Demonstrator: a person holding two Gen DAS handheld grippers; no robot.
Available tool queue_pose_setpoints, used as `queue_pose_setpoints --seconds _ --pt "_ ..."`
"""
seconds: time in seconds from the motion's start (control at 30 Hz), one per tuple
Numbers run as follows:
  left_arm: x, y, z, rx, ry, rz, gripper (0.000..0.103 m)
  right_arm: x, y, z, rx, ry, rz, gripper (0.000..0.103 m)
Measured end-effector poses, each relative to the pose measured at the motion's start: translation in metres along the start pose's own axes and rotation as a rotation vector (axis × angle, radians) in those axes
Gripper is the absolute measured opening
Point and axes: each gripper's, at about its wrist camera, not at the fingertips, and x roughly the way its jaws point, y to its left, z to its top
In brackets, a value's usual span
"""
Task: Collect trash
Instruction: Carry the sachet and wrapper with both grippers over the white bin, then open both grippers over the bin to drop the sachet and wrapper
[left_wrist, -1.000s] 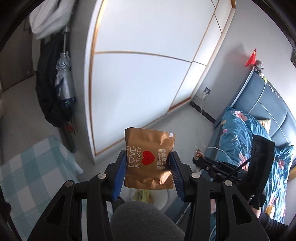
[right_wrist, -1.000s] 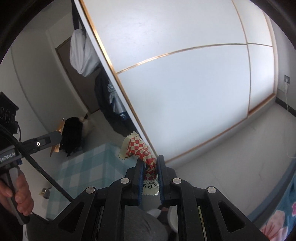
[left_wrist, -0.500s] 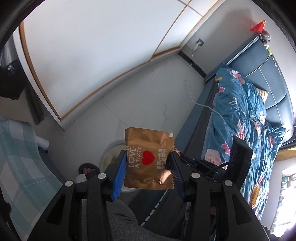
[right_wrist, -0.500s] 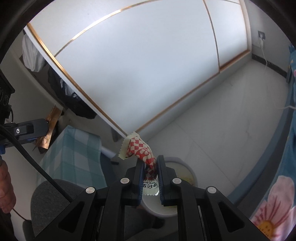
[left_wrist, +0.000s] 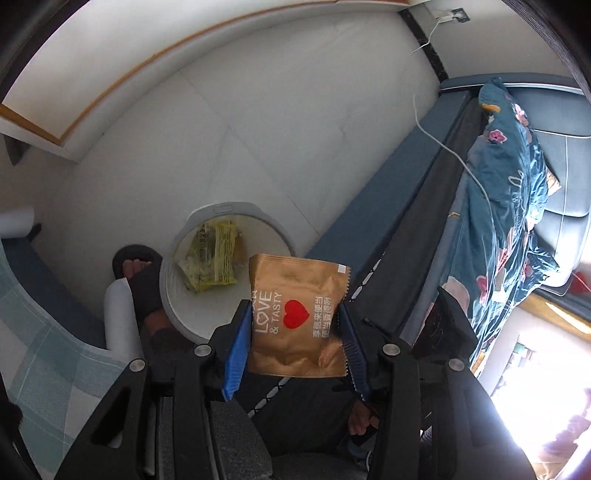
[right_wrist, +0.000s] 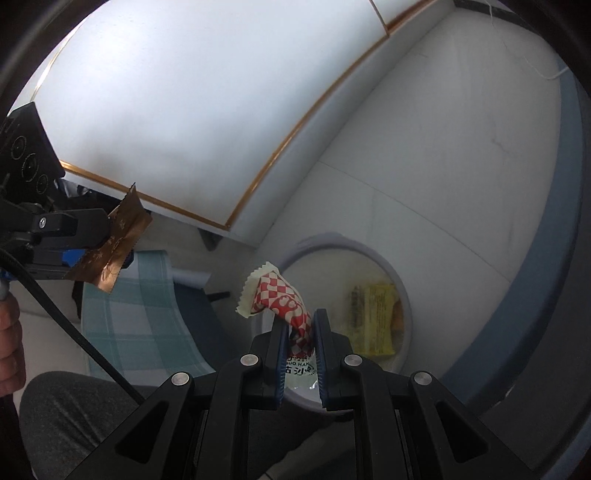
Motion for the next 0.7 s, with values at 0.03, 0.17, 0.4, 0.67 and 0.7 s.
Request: queue_pose_setpoints --seconds 0.03,0.17,0.4,0.67,0.7 --pt "0.010 0.006 0.005 -0.018 0.031 -0.007 0.042 0.003 0.000 -0.001 0.005 0.008 -0.002 0.013" --pt "0.039 0.026 0.015 -0.080 0.112 -0.016 0.042 0.023 -0.013 -0.004 0.047 0.048 -0.018 0.013" --pt "0.071 0.055 0.020 -0.141 0.206 -0.023 0.042 0.042 -0.029 -0.005 0.068 0.092 -0.047 0.013" --pt "0.085 0.061 0.026 -0.164 0.255 -0.025 0.061 0.056 -0.035 -0.010 0.086 0.129 -0.053 0.017" --pt "0.087 0.062 0.027 -0.165 0.252 -0.026 0.061 0.057 -0.036 -0.011 0.088 0.134 -0.056 0.020"
